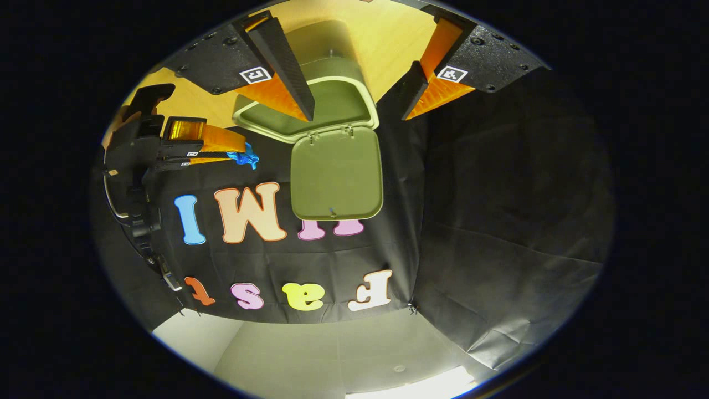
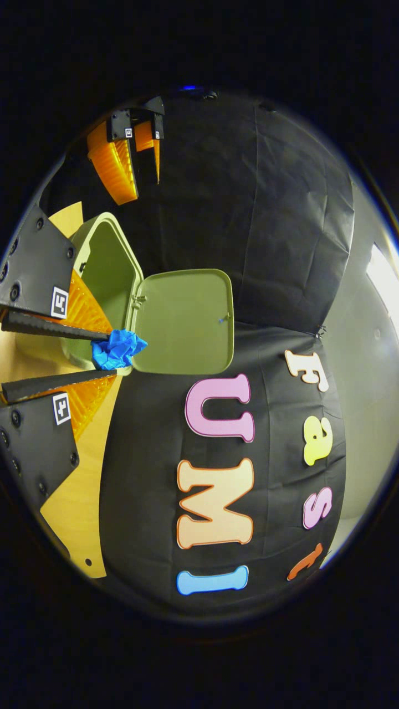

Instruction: Press the lid of the desktop garbage bin to open it, pick up the crumpled paper on the desktop and throw it into the bin, then pick up the pop can on the desktop and drop it into the bin, and finally close the garbage bin lid.

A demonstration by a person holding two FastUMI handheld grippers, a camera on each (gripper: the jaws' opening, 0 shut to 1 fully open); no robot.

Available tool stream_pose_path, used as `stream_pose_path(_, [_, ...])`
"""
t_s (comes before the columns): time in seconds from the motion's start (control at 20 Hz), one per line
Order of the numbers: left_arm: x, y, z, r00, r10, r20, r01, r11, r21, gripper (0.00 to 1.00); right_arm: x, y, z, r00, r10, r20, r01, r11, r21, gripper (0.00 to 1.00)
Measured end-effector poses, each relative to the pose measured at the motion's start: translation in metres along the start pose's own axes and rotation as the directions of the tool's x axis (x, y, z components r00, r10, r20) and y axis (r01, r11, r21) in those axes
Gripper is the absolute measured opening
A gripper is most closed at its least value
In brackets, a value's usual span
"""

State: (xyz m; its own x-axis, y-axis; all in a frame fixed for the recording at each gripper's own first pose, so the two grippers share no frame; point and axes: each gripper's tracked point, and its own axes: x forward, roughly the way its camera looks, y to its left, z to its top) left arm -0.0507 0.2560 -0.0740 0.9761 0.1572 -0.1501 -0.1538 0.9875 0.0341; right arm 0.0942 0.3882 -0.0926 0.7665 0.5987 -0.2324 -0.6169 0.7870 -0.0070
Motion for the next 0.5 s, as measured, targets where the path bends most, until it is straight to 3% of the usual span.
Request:
stream_pose_path(0.2, [-0.004,0.02,-0.007,1.0,0.026,-0.009,-0.026,1.0,-0.012,0.92,0.016,0.035,-0.003,0.998,0.06,-0.014,-0.06,0.998,-0.012,0.34])
stream_pose_path(0.35, [-0.004,0.022,-0.011,0.999,0.034,-0.009,-0.034,0.999,-0.017,0.92,0.017,0.037,-0.001,0.999,0.053,0.006,-0.053,0.998,-0.016,0.99])
stream_pose_path(0.5, [-0.003,0.011,-0.011,1.0,0.014,-0.006,-0.014,1.0,-0.026,0.92,0.002,0.022,0.011,0.998,0.017,0.063,-0.016,1.0,-0.023,0.98])
